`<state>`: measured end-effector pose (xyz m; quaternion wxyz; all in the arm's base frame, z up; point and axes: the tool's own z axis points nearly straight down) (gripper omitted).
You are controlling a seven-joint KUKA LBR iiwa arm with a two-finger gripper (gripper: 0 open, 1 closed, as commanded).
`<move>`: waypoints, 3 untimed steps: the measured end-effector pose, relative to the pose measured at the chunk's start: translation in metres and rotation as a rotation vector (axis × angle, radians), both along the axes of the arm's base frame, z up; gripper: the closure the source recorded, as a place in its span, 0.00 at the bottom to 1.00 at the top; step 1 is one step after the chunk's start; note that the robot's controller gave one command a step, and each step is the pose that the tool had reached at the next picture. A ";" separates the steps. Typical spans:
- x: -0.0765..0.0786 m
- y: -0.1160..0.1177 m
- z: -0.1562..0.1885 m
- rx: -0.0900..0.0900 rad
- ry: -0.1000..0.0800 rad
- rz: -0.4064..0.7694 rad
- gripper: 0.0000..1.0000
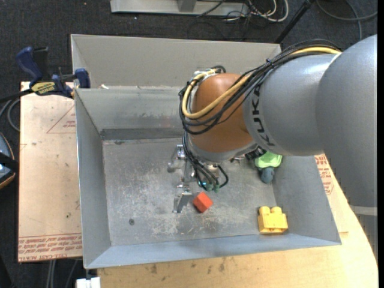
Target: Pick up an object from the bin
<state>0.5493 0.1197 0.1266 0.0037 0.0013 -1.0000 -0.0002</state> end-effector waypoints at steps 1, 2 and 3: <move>-0.063 -0.047 0.007 0.000 -0.004 0.283 0.00; -0.006 -0.080 -0.047 0.003 -0.013 0.203 0.00; -0.004 -0.078 -0.043 0.004 -0.021 0.205 1.00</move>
Offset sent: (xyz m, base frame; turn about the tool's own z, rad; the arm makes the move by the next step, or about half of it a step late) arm -0.0623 -0.0460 0.0081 -0.2861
